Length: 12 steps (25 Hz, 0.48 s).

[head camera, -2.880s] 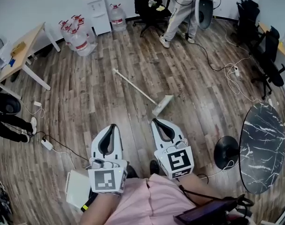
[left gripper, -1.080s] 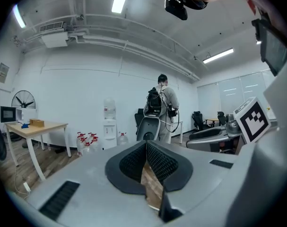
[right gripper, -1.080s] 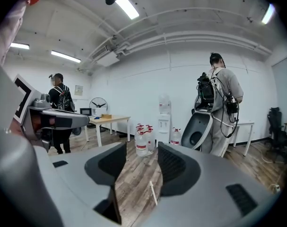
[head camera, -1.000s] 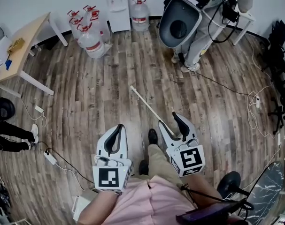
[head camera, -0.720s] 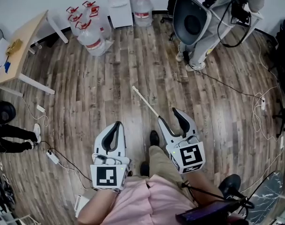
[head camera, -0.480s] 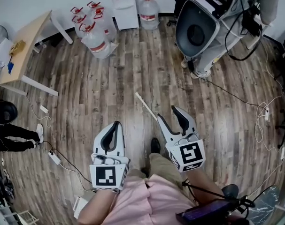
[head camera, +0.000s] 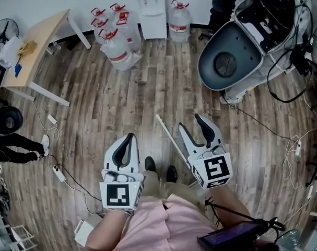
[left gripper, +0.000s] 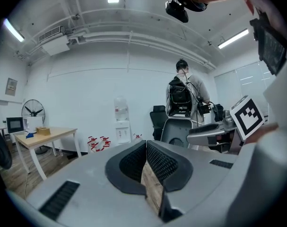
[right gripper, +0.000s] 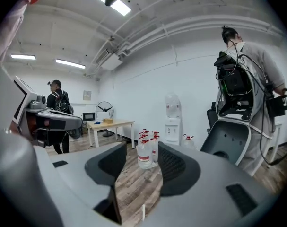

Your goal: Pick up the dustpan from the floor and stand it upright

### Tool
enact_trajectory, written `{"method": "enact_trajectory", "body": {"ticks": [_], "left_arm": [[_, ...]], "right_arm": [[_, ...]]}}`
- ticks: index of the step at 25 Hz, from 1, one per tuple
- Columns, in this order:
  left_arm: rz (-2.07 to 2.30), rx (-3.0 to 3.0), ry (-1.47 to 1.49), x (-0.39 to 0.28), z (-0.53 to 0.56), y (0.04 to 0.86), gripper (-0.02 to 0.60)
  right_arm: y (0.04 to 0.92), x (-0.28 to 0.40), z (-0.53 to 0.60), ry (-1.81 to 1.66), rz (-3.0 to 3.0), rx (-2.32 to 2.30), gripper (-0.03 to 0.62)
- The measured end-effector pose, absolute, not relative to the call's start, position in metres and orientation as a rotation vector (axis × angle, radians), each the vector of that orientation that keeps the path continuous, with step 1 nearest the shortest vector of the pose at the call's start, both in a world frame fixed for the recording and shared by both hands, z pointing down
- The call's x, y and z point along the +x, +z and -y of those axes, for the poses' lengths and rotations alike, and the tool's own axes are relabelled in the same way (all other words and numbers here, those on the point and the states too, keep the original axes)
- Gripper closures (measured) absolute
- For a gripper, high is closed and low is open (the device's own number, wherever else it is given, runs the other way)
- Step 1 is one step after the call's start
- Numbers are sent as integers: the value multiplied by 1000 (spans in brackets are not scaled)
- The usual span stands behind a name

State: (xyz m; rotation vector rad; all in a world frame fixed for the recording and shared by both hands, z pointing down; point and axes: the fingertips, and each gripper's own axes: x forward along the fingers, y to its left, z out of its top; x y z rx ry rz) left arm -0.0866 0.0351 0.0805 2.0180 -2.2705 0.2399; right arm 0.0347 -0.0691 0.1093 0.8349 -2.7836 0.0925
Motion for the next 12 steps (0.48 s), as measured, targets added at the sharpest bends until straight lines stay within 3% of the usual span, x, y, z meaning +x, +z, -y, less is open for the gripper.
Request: {"method": "enact_trajectory", "body": {"ticks": [12], "left_arm": [[2153, 1989, 194, -158, 27, 130, 568]], "right_arm": [[170, -34, 120, 155, 2671, 777, 384]]}}
